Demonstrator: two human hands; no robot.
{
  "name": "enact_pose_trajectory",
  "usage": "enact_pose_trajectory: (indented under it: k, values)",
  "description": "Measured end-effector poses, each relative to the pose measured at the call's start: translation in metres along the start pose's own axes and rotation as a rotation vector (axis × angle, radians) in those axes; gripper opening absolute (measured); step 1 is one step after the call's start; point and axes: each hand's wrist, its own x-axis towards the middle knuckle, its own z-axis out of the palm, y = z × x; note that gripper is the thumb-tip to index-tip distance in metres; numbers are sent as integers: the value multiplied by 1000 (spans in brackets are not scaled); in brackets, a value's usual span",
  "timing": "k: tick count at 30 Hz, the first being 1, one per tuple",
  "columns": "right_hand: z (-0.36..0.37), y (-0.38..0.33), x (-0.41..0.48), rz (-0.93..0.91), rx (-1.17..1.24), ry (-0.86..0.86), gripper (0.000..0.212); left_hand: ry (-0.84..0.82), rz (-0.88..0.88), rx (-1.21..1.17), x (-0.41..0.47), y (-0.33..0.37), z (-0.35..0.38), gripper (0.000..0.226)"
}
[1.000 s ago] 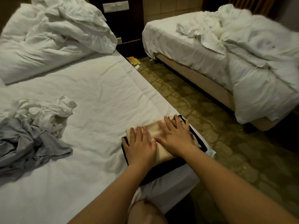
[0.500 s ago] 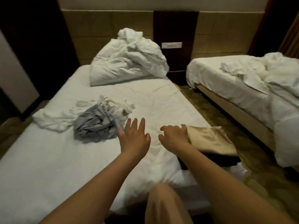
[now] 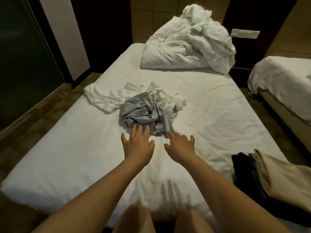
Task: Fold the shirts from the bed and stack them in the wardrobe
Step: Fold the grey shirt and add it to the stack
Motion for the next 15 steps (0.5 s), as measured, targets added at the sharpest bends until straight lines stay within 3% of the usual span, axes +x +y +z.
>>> enact_pose_trajectory:
  k: [6,11,15]
  values:
    - [22,4,96,-2,13,9,50,-20,-20,33,84,-19,39,57]
    - [46,4,180,-101,-35,126,52,-71,10,64,164,-41,72,56]
    - [69,-6,216,-162,-28,132,44,-49,34,-26,206,-53,101,37]
